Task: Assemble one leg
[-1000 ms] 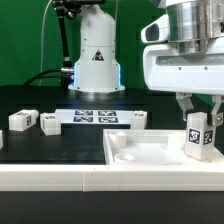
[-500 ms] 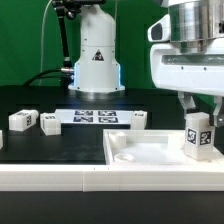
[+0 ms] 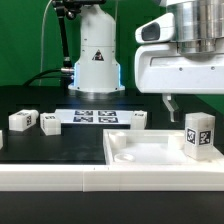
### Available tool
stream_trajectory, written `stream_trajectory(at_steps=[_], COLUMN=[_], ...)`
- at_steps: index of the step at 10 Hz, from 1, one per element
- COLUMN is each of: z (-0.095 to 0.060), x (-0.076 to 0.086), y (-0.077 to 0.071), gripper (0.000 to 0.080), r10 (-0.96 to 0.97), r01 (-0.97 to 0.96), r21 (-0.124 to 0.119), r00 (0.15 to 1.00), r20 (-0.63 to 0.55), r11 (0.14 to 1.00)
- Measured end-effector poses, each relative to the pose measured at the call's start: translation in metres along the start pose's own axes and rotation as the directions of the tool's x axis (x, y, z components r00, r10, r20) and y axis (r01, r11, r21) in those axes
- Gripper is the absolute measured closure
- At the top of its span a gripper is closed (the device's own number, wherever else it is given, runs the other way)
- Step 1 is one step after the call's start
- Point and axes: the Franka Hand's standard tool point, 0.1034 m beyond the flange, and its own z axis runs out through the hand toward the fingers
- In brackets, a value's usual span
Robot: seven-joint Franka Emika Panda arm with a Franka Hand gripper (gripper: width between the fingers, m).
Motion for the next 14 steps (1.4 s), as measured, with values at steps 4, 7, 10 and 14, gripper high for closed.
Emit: stream_trajectory(at_steps=[4,7,10,14], z=[0.0027,0.0037,0.0039,0.0038], x=[-0.0026,-0.002,-0.0011,0.0], y=[-0.0048,-0.0042,-0.0027,-0.0016], gripper=[0.015,0.015,0.0351,0.0509], r10=[-0.333,-0.517,-0.596,-0.571], r01=[0.332,0.516,0.595,0.57], r21=[-0.054,-0.061,-0.062,-0.063], r00=[0.943,0.856,0.803,0.821], r20=[-0.011,-0.009,-0.003,-0.005], r11=[0.942,0.855,0.802,0.819])
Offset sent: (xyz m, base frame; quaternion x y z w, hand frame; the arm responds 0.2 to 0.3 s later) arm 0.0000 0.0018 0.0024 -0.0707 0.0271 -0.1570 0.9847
